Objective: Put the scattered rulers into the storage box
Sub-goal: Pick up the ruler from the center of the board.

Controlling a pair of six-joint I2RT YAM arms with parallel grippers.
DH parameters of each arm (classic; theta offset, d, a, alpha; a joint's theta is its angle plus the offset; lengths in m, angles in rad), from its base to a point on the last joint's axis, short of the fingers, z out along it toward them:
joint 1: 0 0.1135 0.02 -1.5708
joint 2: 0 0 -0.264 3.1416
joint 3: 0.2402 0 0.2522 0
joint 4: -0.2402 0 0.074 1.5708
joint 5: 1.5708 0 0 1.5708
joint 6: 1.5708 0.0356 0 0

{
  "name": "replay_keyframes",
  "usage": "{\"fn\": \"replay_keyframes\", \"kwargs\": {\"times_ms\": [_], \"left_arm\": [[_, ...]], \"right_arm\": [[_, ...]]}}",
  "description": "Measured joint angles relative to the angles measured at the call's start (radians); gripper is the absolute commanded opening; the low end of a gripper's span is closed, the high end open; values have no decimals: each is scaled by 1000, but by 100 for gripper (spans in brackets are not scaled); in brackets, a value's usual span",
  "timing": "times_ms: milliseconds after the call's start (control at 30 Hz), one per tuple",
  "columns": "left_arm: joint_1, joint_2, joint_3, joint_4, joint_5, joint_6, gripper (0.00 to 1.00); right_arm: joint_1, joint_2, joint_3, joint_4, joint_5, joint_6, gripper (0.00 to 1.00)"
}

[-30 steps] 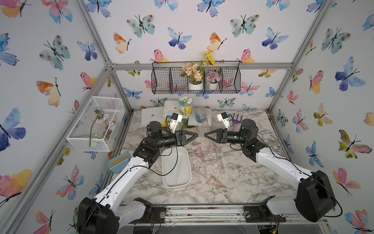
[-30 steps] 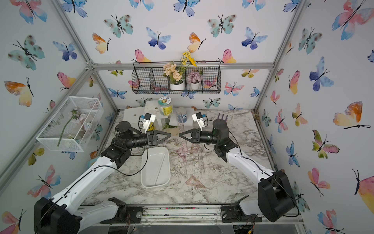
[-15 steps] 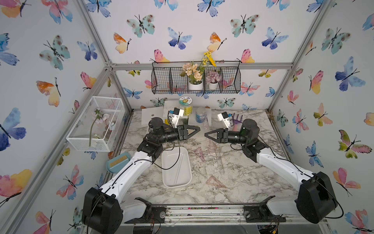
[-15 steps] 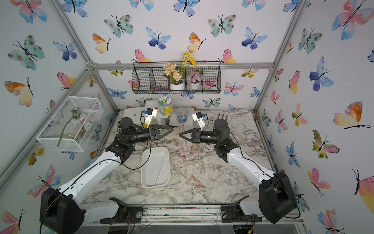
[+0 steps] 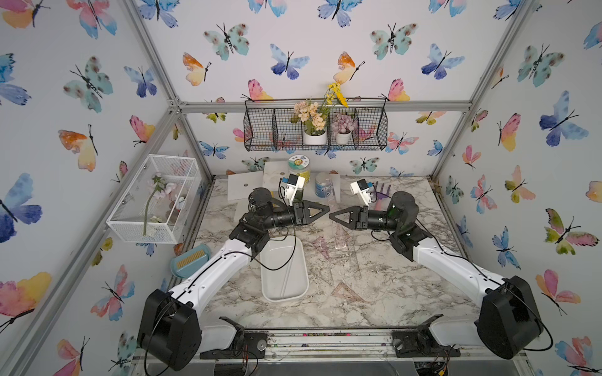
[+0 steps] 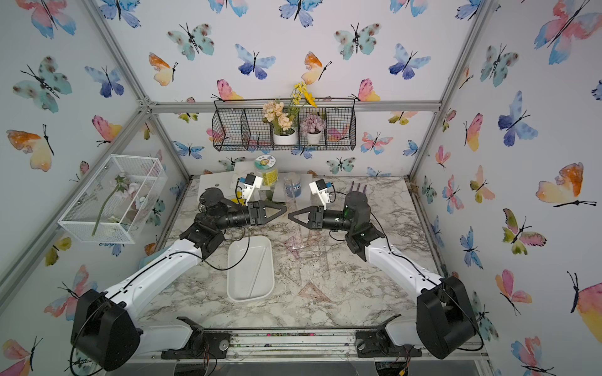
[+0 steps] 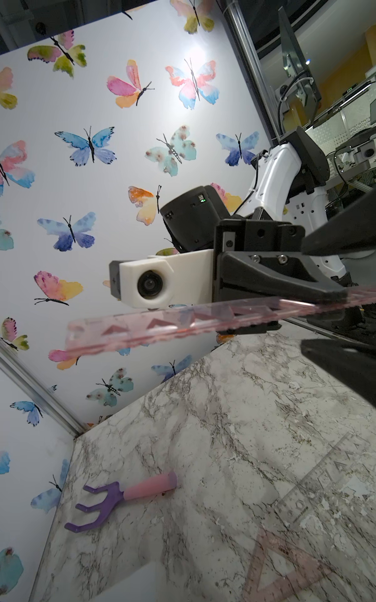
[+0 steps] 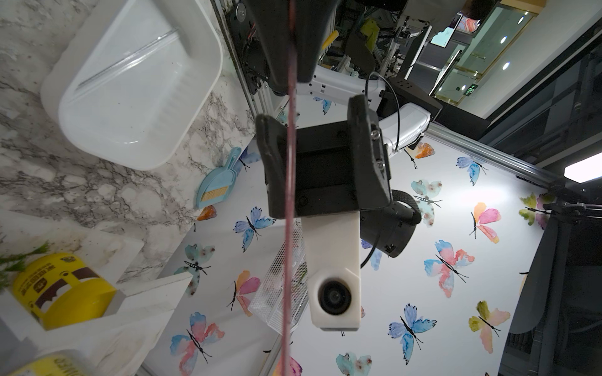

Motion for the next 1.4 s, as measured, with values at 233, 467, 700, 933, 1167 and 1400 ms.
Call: {"fn": "replay_keyframes", "kwargs": {"times_ms": [233,467,700,933,1167,1400], "left_arm": [[-18,14,11,25,-1,-20,37],[-30,35,11,59,-1,-51,22],[-42,50,11,89,-2,-84,6],[-43,50,13,88,-2,-83,0],[-35,33,63,-100,-4,20,0],[62,-101,56,-365,-18,167,0]], "right_arm": [[0,-12,-9,1,0,0,2],[0,-23,-17,8,-3,0,3],[-1,-39,-28,27,-9,2,6],[-1,-47,-35,14,-7,0,70],[-7,-100,-16,-138,31,-107,90],[-43,-122,35,-352,154,-231,98]]}}
